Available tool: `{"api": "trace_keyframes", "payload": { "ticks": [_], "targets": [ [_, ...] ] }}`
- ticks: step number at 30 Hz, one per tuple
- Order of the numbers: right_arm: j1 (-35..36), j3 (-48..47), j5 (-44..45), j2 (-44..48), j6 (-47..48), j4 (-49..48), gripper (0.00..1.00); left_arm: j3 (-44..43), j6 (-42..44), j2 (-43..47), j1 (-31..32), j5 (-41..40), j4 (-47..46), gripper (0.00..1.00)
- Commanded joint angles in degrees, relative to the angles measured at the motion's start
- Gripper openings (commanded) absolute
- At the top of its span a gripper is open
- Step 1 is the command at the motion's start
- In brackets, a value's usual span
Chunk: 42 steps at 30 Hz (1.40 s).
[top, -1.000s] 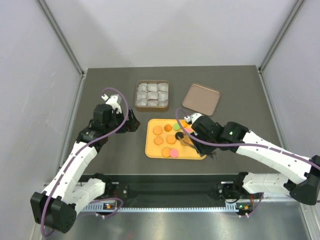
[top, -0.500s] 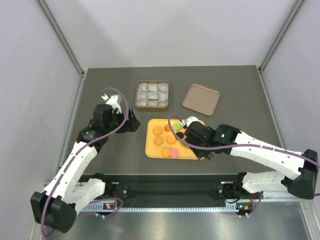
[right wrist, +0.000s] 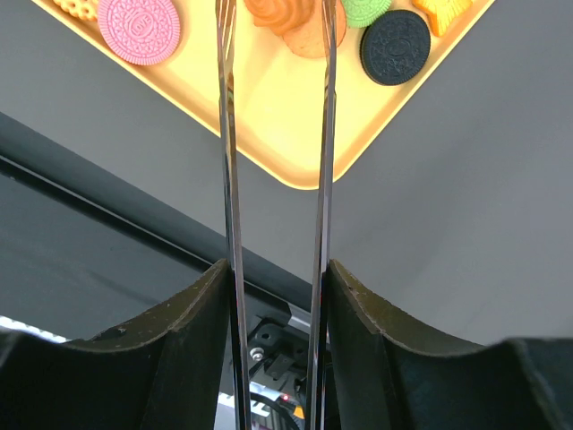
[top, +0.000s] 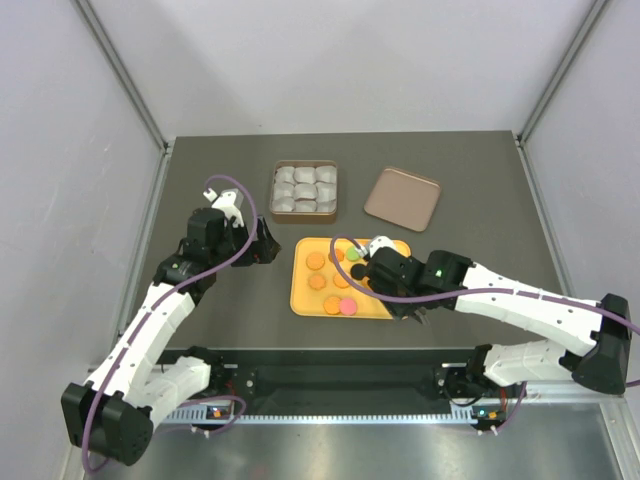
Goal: Pack the cookies
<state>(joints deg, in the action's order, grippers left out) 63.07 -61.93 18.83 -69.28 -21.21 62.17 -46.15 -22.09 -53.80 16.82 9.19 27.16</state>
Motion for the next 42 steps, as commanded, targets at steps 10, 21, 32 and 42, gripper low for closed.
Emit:
{"api": "trace_keyframes", "payload": {
  "ticks": [10,21,32,42],
  "targets": [
    [1.3,-2.7,0.9,-2.3,-0.1,-1.6,0.45,-0.3,0.9,0.3,0.1,0.4,-0.7,0.95],
    [1.4,-3.0,0.5,-2.9,0.3,-1.9,0.39,-0.3,0.9,0.3,0.1,0.5,-0.7,0.94],
    [1.4,-6.7,0.0,-1.3,0.7,0.7,0.32,-0.3,0.9,0.7,0.1,0.4,-0.7,0.94],
    [1.4,-6.5,-2.1,0.2,0.0,0.6,0.32,-0.3,0.8,0.8,0.1,0.3,-0.7,0.94]
  ]
}}
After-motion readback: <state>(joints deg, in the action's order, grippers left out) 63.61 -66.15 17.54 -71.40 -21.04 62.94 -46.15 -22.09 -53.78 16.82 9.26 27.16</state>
